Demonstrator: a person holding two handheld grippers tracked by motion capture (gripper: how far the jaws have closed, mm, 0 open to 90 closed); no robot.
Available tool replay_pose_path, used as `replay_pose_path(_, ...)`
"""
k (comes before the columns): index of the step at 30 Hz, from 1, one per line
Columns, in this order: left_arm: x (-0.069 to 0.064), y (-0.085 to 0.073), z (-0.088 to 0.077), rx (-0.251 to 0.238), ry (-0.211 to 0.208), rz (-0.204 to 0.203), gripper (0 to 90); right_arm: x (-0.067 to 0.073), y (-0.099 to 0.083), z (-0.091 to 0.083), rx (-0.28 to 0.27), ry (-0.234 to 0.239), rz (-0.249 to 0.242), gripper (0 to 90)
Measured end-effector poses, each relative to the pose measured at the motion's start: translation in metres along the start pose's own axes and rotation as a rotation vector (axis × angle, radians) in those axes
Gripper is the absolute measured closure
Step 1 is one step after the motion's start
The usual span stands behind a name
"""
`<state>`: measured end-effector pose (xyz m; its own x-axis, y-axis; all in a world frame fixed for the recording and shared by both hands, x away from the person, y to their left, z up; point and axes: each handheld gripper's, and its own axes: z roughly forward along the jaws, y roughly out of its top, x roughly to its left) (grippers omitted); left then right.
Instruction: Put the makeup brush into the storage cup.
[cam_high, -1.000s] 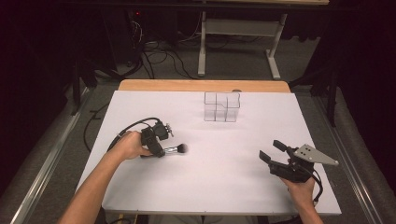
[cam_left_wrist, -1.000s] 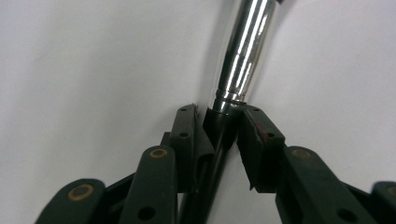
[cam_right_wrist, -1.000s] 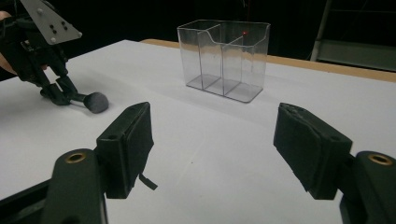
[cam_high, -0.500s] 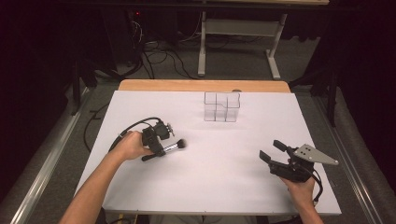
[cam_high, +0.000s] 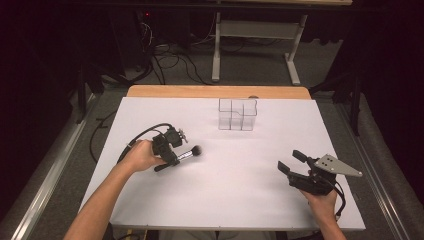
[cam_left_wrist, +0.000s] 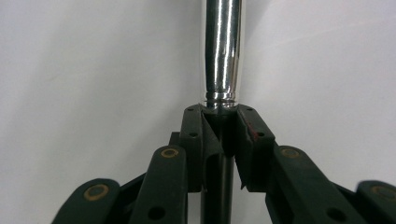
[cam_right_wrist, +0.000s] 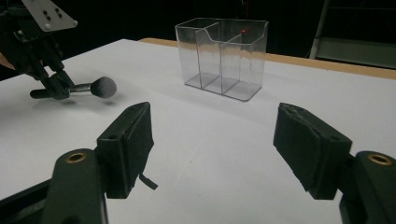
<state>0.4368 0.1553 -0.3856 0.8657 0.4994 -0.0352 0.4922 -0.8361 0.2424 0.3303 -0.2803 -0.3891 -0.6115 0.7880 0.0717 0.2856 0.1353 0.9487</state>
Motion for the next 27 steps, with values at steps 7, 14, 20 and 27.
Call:
replay_pose_path(7, -0.002, 0.002, -0.008, -0.054, -0.005, -0.018, 74.5, -0.001, 0.000, 0.000, -0.001, -0.009, 0.003, 30.0)
replay_pose_path(14, -0.011, 0.005, -0.020, -0.129, -0.018, -0.020, 74.5, -0.002, 0.000, 0.000, 0.003, -0.012, 0.011, 30.0)
replay_pose_path(20, -0.016, 0.005, -0.025, -0.174, -0.030, -0.030, 74.5, -0.001, 0.000, -0.001, -0.003, -0.012, 0.010, 30.1)
replay_pose_path(27, -0.020, 0.005, -0.030, -0.213, -0.035, -0.036, 74.5, -0.002, 0.000, -0.001, -0.002, -0.015, 0.013, 30.1)
